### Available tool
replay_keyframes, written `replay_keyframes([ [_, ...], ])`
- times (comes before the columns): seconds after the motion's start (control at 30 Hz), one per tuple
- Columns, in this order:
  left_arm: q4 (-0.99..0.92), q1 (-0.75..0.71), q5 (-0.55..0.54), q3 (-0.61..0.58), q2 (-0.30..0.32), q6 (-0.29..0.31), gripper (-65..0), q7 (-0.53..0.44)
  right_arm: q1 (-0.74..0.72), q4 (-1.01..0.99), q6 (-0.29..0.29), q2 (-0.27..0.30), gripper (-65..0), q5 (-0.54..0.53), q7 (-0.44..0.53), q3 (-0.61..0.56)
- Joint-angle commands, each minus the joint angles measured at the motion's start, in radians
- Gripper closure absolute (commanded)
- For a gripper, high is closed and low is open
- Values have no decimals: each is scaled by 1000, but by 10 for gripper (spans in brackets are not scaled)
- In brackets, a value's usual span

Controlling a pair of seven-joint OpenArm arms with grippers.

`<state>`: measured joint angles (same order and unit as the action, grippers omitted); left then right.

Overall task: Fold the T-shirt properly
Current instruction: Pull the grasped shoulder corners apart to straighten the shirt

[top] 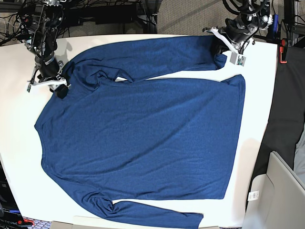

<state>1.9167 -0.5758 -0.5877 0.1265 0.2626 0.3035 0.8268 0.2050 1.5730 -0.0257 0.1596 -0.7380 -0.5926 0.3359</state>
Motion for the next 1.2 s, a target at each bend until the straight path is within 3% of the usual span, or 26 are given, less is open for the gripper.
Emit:
replay_keyframes([
  [0.0,19,-5,-10,3,7,3,0,-16,23,-10,30,-5,-105,11,-105,-5],
  [0.13,28,-22,-10,3,7,3,0,-16,63,5,22,7,-2,-58,-105,19],
  [0.27,68,-60,-10,3,10,3,0,-16,138,42,-79,38,-4,-105,-111,82],
  [0.43,77,-120,-13,3,76,3,0,-30,238,93,-196,51,-4,-144,-157,160],
  [0.57,82,-169,-15,5,114,3,0,-100,294,116,-205,53,-4,-197,-158,207],
  [0.73,143,-169,-15,6,116,3,0,-176,282,122,-205,53,-3,-205,-158,228],
  [1.17,155,122,-15,40,111,3,0,-165,221,117,-205,44,-3,-203,-152,230],
])
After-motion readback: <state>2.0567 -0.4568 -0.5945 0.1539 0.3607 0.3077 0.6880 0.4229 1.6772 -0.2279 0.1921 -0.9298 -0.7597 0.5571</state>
